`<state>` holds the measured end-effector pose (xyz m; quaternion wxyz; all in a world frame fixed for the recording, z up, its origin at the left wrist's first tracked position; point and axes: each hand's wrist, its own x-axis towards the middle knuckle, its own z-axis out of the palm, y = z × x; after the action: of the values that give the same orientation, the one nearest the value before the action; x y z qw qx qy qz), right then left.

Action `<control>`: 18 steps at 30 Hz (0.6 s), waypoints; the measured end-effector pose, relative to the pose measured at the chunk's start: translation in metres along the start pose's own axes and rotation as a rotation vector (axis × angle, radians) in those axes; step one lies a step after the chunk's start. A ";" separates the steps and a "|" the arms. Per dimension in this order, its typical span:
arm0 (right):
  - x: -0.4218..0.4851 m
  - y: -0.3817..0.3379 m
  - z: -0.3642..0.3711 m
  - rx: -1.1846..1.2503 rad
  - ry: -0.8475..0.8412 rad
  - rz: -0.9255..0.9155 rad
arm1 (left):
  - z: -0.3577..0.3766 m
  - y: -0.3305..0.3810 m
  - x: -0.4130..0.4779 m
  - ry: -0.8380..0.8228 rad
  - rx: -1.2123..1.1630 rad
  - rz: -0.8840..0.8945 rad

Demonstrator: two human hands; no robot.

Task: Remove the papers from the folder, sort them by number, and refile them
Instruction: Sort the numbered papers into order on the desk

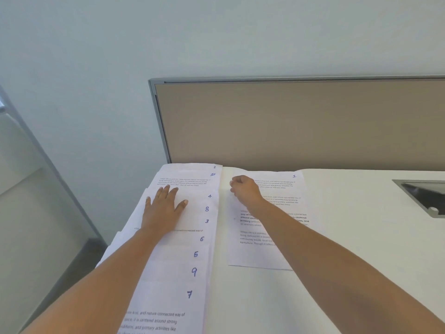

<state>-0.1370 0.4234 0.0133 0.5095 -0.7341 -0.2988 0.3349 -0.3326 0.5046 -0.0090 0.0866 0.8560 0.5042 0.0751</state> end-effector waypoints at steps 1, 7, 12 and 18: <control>0.009 -0.003 0.007 0.042 -0.004 0.043 | 0.000 -0.003 0.006 0.005 -0.003 0.005; 0.036 -0.013 0.029 0.280 -0.025 0.202 | 0.008 -0.015 0.023 -0.020 0.010 0.021; 0.036 -0.018 0.038 0.473 0.016 0.269 | 0.019 -0.016 0.022 -0.038 -0.038 0.013; 0.041 -0.009 0.041 0.349 -0.075 0.204 | 0.023 -0.015 0.022 -0.025 -0.018 0.016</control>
<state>-0.1462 0.4808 0.0036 0.5809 -0.6481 -0.1794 0.4586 -0.3298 0.5291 -0.0335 0.1001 0.8601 0.4953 0.0698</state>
